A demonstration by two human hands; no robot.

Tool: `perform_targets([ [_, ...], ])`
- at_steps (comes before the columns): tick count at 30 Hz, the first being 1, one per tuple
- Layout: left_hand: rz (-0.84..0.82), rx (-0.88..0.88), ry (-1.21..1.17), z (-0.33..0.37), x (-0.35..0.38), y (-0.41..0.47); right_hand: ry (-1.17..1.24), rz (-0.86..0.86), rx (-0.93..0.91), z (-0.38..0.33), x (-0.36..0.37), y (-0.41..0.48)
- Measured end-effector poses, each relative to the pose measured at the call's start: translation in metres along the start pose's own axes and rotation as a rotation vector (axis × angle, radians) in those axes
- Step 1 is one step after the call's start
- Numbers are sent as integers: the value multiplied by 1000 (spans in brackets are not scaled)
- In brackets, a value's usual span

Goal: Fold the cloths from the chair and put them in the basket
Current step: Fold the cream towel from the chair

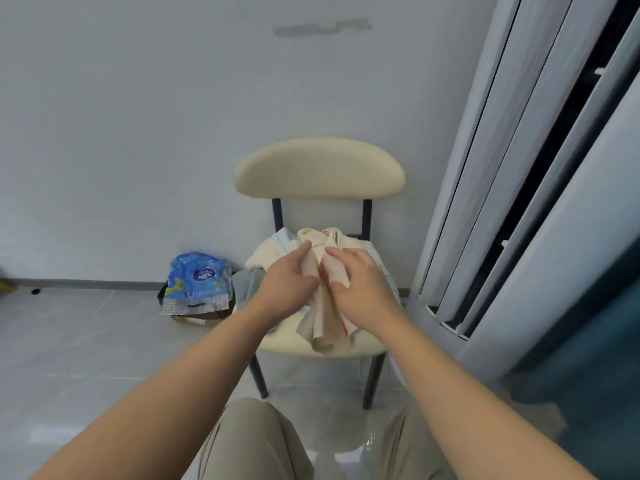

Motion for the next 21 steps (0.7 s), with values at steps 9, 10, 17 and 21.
perform_targets([
  [9,-12,13,-74,0,2,-10,315,-61,65,-6,10,-19],
  [10,-13,17,-105,0,2,-10,395,-66,88,-6,10,-21],
  [17,59,-113,-285,-9,8,-4,605,-110,144,-5,18,-32],
  [21,130,-134,-343,-1,8,-8,604,-151,133,-5,24,-37],
])
Point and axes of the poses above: each hand's wrist, its own y-axis towards the middle knuckle, its own x-axis out of the palm, z = x × y, the point moved 3 cm from there along y, towards the middle knuckle, and after that the axes turned 4 degrees about -z, right-handed, at the moved point
